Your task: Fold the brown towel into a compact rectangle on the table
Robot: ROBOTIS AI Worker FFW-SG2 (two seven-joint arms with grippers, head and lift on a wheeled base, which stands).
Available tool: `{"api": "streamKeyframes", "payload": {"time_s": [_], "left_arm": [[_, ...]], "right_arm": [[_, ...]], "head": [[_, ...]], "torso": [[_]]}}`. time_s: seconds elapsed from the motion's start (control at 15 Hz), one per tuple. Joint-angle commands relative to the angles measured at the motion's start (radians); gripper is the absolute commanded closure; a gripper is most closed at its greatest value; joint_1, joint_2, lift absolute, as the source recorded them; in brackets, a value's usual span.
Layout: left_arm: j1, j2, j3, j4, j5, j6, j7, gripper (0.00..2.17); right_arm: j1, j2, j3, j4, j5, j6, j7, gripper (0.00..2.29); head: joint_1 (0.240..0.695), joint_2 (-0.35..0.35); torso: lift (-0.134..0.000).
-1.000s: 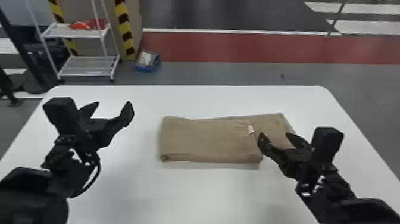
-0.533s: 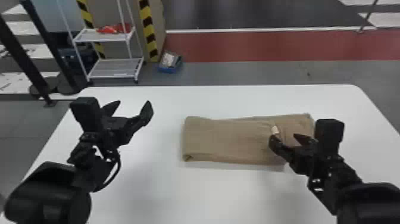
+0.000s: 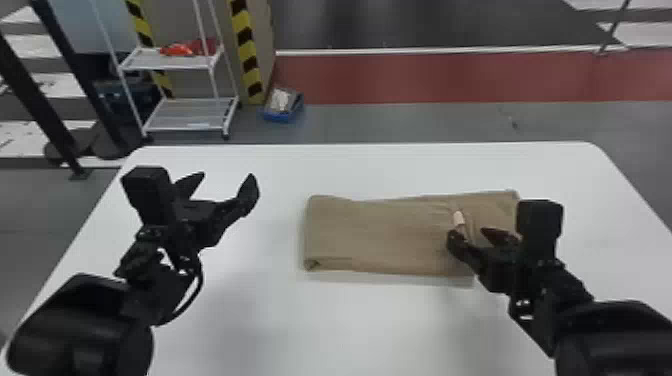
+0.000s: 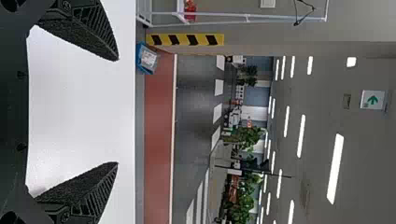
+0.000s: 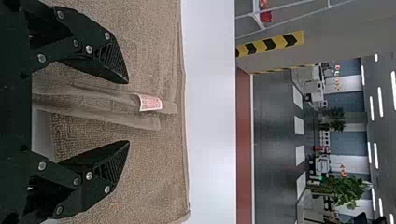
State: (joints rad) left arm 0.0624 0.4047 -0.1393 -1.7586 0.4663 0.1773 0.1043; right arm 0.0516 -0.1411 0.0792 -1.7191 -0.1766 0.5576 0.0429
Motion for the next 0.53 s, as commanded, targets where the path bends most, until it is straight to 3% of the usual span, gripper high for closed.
{"api": "streamKeyframes", "payload": {"time_s": [0.0,0.13,0.27,0.47], "left_arm": [[-0.001,-0.003,0.003,-0.001,0.005,0.000,0.003,0.09],[-0.001,-0.004,0.009,0.001,0.015,0.000,0.003,0.09],[-0.001,-0.004,0.012,0.001,0.017,0.003,0.003,0.09],[-0.003,-0.010,0.017,0.004,0.043,0.003,0.008,0.09]], "right_arm": [[-0.007,0.000,0.004,0.003,0.005,0.025,0.000,0.50],[-0.009,0.000,0.007,0.003,0.005,0.031,0.000,0.50],[-0.007,0.000,0.007,0.001,0.003,0.031,0.002,0.71],[-0.001,0.000,0.013,-0.007,0.002,0.022,0.003,0.77]], "head": [[0.695,0.057],[0.695,0.059],[0.695,0.062],[0.695,0.067]], "torso": [[-0.123],[-0.123],[-0.123],[-0.123]]}}
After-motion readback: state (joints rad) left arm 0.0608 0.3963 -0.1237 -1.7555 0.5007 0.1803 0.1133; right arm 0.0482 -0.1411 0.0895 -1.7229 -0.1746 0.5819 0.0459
